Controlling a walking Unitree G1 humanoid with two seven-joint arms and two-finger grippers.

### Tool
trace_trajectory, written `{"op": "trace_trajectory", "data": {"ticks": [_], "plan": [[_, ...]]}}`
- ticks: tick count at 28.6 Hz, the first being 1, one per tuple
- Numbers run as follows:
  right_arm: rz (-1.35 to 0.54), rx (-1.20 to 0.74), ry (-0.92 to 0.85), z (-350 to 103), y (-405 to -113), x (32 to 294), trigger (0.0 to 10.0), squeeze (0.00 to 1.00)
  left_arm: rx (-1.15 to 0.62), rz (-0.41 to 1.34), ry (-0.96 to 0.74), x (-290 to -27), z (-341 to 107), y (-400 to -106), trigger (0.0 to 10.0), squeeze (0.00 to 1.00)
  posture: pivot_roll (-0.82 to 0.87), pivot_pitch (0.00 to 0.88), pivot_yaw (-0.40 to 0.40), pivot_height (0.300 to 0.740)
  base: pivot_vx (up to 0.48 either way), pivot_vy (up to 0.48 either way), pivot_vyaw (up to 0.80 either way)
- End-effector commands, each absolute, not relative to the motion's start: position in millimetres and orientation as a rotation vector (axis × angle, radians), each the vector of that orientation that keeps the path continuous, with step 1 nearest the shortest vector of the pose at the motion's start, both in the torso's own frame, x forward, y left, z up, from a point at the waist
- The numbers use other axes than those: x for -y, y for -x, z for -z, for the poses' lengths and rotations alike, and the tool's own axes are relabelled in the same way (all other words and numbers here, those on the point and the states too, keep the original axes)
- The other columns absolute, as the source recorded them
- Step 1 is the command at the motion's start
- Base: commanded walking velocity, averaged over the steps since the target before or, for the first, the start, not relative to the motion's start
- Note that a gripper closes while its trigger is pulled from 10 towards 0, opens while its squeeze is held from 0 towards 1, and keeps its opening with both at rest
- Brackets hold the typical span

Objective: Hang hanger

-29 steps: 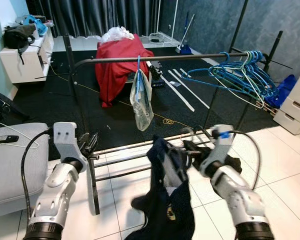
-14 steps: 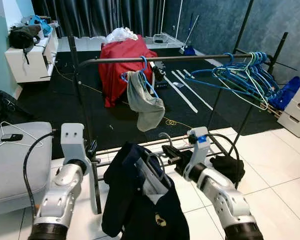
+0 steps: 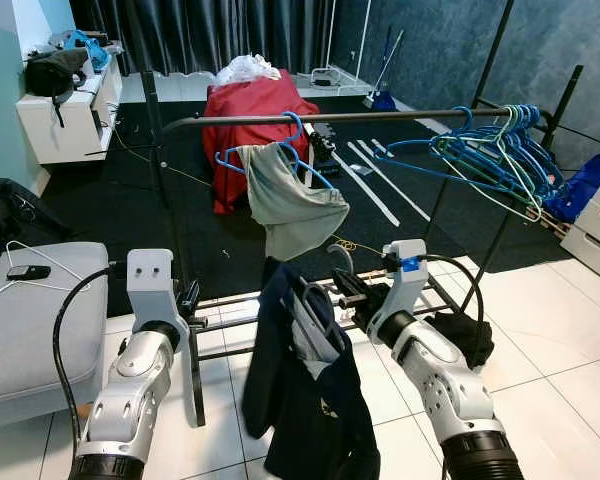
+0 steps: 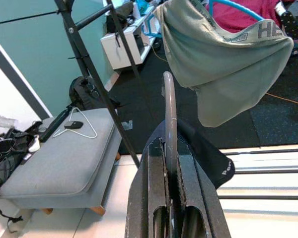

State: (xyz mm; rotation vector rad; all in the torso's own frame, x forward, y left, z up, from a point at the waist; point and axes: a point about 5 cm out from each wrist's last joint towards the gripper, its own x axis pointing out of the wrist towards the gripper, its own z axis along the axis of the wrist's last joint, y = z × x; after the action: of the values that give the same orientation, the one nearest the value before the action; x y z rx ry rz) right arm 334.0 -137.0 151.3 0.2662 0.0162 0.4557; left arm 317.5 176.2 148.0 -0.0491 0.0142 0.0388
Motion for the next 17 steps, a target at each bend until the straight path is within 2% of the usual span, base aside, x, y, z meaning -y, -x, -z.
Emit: {"op": "trace_trajectory", "data": {"ticks": [1, 7, 14, 17], "plan": [[-0.451, 0.049, -0.283, -161.0, -333.1, 138.9, 10.0, 0.0, -0.038, -0.025, 0.046, -173.6, -143.6, -315.4, 10.0, 0.0, -0.02, 0.035, -0.035, 0.74, 0.0, 0.0, 0.0], [-0.419, 0.035, -0.349, -157.3, -329.9, 143.9, 10.0, 0.0, -0.021, 0.016, 0.047, -162.3, -149.9, -322.2, 10.0, 0.0, -0.03, 0.015, -0.023, 0.74, 0.0, 0.0, 0.0], [-0.381, 0.035, -0.377, -149.5, -332.4, 145.6, 10.0, 0.0, -0.014, -0.006, 0.037, -162.6, -151.5, -323.5, 10.0, 0.0, 0.0, 0.0, -0.05, 0.74, 0.0, 0.0, 0.0], [-0.391, 0.037, -0.371, -149.5, -335.8, 139.5, 10.0, 0.0, -0.01, -0.022, 0.021, -165.9, -151.8, -318.6, 10.0, 0.0, 0.01, 0.0, -0.038, 0.74, 0.0, 0.0, 0.0]]}}
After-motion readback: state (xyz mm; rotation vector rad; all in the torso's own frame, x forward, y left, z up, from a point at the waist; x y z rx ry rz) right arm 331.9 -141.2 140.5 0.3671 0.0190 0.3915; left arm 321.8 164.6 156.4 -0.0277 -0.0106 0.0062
